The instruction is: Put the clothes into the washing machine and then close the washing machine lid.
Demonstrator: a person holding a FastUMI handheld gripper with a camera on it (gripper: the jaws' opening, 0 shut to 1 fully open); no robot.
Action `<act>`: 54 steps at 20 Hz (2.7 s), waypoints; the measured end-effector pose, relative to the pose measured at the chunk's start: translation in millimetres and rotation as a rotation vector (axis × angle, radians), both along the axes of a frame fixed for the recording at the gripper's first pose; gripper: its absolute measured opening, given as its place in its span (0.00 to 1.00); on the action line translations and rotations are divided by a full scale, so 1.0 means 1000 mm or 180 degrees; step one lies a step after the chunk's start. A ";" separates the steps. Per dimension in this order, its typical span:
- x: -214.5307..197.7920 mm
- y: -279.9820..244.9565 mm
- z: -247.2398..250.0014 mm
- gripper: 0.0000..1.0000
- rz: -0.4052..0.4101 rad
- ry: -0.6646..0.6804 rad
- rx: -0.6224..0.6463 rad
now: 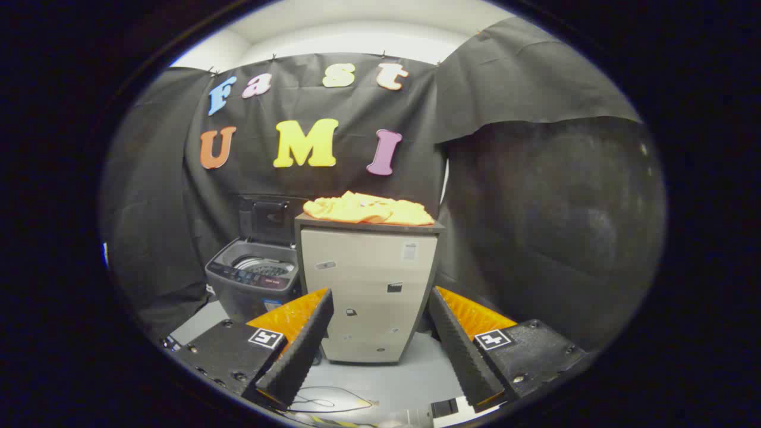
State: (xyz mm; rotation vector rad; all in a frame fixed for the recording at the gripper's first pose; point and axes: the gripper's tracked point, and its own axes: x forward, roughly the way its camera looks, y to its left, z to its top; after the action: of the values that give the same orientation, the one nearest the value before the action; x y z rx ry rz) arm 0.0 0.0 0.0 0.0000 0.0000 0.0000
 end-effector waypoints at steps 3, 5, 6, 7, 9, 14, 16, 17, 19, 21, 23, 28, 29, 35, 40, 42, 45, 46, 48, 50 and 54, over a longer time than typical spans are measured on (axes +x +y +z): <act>0.003 0.010 -0.014 1.00 0.0004 0.0075 0.0084; 0.003 0.013 -0.014 1.00 0.0022 0.0066 0.0041; 0.002 0.015 -0.012 1.00 0.0033 0.0059 0.0035; 0.003 0.014 -0.011 1.00 0.0031 0.0051 0.0031; 0.005 0.015 -0.010 1.00 0.0029 0.0046 0.0057; 0.008 0.020 -0.006 1.00 0.0004 0.0086 0.0043; 0.009 0.020 -0.004 1.00 -0.0047 0.0123 0.0076; 0.010 0.022 -0.001 1.00 -0.0070 0.0130 0.0111; 0.016 0.024 0.005 1.00 -0.0122 0.0141 0.0128; 0.022 0.027 0.019 1.00 -0.0163 0.0108 0.0106; 0.033 0.030 0.037 1.00 -0.0183 0.0065 0.0064; 0.069 0.034 0.089 1.00 -0.0131 0.0064 0.0077; 0.080 0.031 0.102 1.00 -0.0141 0.0050 0.0056; 0.150 0.023 0.185 1.00 -0.0068 -0.0102 -0.0077; 0.218 0.021 0.232 1.00 0.0032 -0.0134 -0.0085; 0.247 0.022 0.240 1.00 0.0081 -0.0068 -0.0097; 0.291 0.032 0.245 1.00 0.0221 0.0070 -0.0081; 0.305 0.036 0.243 1.00 0.0269 0.0131 -0.0088; 0.334 0.038 0.238 1.00 0.0308 0.0233 -0.0091; 0.363 0.041 0.230 1.00 0.0337 0.0364 -0.0078; 0.417 0.042 0.205 1.00 0.0369 0.0706 0.0010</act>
State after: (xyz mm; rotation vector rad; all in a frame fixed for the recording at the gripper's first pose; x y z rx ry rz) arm 416.6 42.1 205.4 0.0032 0.2219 0.1160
